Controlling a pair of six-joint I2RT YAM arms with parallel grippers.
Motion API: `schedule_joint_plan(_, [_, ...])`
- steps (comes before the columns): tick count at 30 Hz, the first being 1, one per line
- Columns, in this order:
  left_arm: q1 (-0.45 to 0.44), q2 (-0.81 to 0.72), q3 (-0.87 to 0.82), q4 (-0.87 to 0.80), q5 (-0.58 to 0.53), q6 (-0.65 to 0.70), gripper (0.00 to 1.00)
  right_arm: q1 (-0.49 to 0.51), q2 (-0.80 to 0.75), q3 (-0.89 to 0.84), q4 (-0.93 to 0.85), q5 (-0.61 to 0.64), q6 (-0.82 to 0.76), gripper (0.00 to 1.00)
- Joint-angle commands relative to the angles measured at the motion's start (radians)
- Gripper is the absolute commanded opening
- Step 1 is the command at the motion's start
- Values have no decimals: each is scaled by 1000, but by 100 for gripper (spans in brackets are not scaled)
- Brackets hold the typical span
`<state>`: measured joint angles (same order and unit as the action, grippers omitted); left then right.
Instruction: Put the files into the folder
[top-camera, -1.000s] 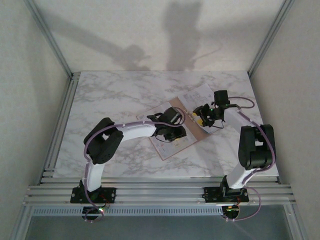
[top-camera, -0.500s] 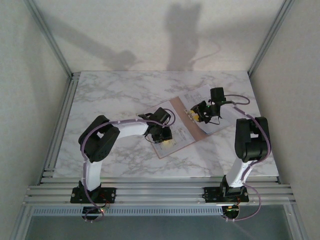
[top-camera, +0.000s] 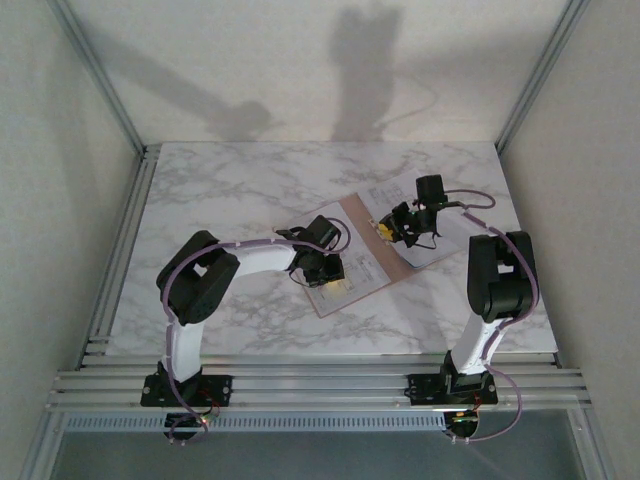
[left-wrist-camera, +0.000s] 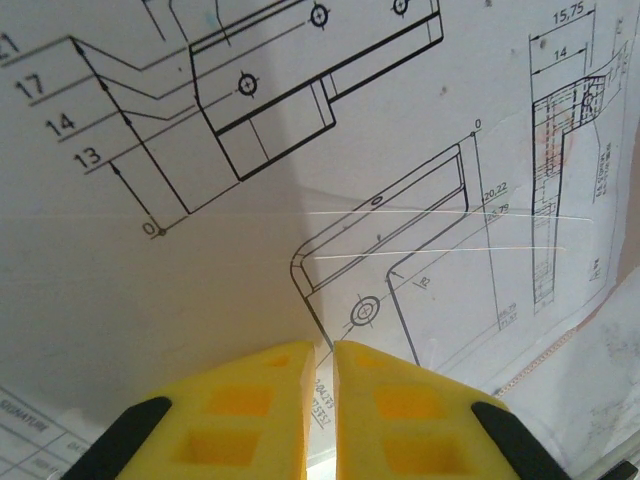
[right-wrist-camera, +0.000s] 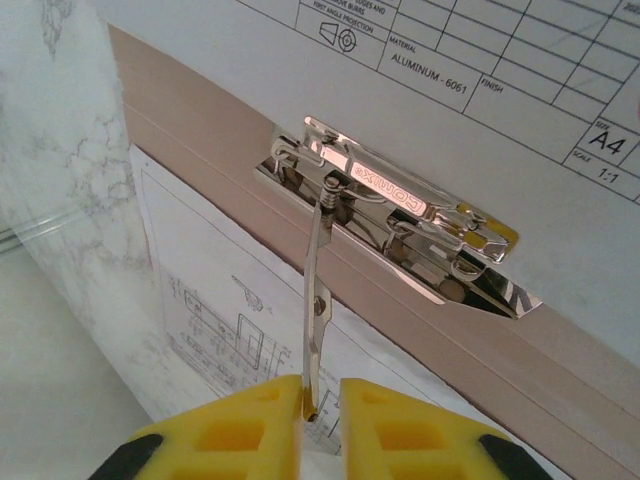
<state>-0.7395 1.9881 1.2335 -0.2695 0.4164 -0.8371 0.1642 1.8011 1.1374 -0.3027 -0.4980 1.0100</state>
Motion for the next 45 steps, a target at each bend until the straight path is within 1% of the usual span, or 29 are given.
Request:
schedule_joint_plan(1, [0,10,-33,-47,-2,2,15,3,18,22,-12,15,-3,14])
schedule_joint_plan(10, [0,6,-40,-41,-4,-4,15,3,14,13,-14,28,-6,6])
schedule_joint_plan(15, [5,-5,-59,-32,-4,-19,14,3,9,-27,7,48,-18,0])
schedule_joint_plan(22, [29,-29,-128,20,13,-65,13,0,-31,-150,68,109,-73,0])
schedule_joint_plan(29, [37,-38,-140,24,9,-76,13,-17,-24,-246,97,154,-97,0])
schedule_joint_plan(39, [37,-43,-154,18,-2,-88,13,-35,0,-275,105,207,-105,0])
schedule_joint_plan(45, [37,-47,-163,19,-3,-91,13,-35,9,-249,81,226,-96,0])
